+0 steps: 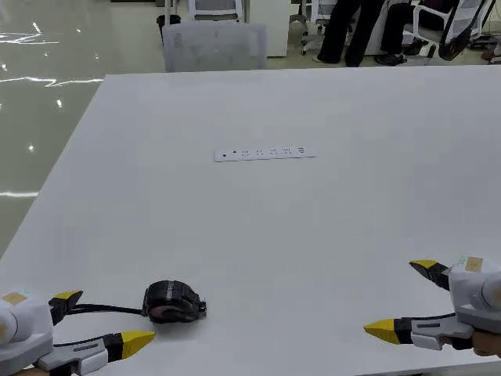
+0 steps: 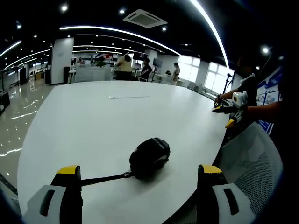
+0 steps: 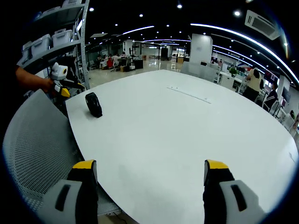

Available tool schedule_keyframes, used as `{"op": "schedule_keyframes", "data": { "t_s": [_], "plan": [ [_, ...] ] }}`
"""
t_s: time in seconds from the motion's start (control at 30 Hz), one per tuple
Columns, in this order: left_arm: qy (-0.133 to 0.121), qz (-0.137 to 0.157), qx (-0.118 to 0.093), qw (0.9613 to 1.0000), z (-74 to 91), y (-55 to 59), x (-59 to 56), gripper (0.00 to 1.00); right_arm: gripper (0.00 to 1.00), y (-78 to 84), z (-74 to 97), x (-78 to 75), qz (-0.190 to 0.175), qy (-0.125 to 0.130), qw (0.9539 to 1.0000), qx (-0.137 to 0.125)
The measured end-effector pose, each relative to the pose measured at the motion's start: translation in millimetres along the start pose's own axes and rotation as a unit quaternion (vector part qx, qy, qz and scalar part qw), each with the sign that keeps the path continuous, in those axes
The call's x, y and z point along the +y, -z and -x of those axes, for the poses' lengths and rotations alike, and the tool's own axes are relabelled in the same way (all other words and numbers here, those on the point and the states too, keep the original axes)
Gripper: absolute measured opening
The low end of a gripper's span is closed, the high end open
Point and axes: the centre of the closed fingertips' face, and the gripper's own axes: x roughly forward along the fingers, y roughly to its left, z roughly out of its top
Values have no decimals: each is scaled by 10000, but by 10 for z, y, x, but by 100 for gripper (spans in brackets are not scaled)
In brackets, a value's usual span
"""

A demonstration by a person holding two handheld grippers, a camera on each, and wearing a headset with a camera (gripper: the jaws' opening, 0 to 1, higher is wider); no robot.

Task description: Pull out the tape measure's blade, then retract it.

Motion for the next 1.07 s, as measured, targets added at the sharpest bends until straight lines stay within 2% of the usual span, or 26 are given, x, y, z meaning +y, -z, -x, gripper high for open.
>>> {"op": "schedule_keyframes", "data": {
  "t_s": [0.17, 0.4, 0.53, 0.73, 0.9, 1.07],
  "plan": [
    [-13, -54, 64, 10000, 16, 7, -15, 100, 95, -60, -5, 3, 59, -99, 9999, -3],
    [-76, -85, -18, 9999, 44, -19, -23, 100, 95, -19, -3, 22, 155, -133, 9998, 7],
    [-67, -123, -91, 9999, 36, -94, -38, 100, 95, -11, 25, 55, 155, -122, 9998, -22],
    [-43, -148, -40, 9999, 31, -69, -89, 100, 95, -35, 73, 111, 171, -114, 9998, -44],
    [-31, -118, -9, 9999, 23, -40, -103, 100, 95, -56, 111, 84, 98, -4, 9999, -78],
    [-43, -145, -60, 9999, 37, -100, -87, 100, 95, -60, 122, 74, 91, 17, 9999, -96]
  ]
}}
